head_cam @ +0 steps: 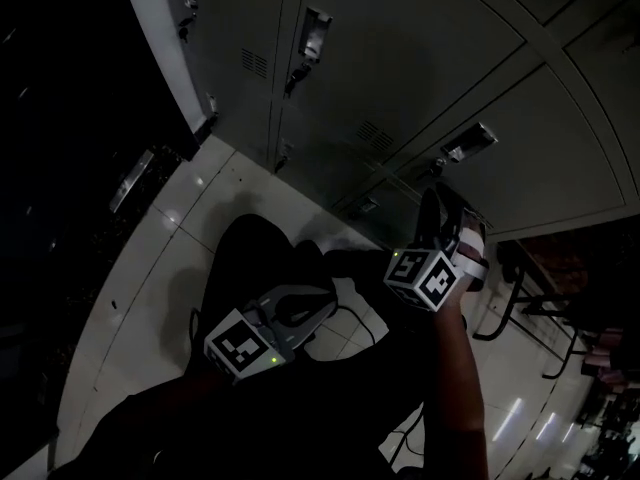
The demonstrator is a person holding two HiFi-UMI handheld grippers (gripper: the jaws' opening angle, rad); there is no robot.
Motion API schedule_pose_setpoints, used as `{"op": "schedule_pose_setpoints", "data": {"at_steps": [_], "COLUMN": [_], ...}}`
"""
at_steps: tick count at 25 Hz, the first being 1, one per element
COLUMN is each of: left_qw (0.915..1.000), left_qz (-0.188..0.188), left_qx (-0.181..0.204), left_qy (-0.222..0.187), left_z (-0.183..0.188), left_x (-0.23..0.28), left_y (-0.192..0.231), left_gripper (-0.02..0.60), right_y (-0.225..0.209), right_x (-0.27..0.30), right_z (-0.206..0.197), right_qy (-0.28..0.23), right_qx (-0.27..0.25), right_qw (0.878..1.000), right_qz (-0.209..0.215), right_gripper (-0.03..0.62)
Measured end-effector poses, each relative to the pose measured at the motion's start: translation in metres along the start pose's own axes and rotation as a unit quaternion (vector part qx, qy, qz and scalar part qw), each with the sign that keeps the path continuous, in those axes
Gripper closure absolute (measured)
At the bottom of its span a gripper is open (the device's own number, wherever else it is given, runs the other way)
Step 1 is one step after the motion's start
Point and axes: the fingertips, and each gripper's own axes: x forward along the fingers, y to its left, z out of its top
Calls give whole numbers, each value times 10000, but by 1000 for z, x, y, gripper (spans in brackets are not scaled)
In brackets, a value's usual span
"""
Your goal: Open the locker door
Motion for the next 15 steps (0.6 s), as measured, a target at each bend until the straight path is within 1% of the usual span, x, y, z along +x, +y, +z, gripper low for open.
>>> {"op": "schedule_pose_setpoints", "data": {"at_steps": [2,4,7,8,9,10,11,13,15], "left_qw": [10000,10000,10000,10000,10000,10000,10000,10000,10000], "left_qz": [12,10,12,20,30,41,48,52,44], "left_qx": [-12,-16,-19,-19,-21,-26,-29,-25,-5], "left_qy": [11,8,5,3,-1,-5,-5,-4,0], "left_z": [-1,-1,0,0,0,0,0,-1,-1], "left_x": [-1,-1,-3,-4,-5,-6,-6,-7,-7], "left_y": [2,2,3,3,4,4,4,4,4], "left_gripper": [569,569,569,569,569,569,569,569,569], "right_y": [-6,-9,-8,-6,-5,-4,-5,-7,-3], "right_x": [11,23,37,40,42,42,42,39,33], "right_z": [-1,-4,-5,-4,-3,-1,0,3,3], "right_qy": [168,338,533,565,583,593,596,574,535], "right_qx": [-463,-860,-1284,-1397,-1488,-1550,-1585,-1618,-1588], "right_qw": [9986,9953,9897,9879,9864,9851,9842,9833,9842], "right_qz": [-197,-305,-350,-361,-393,-449,-512,-596,-568], "right_gripper": [504,487,461,461,473,523,548,553,553]}}
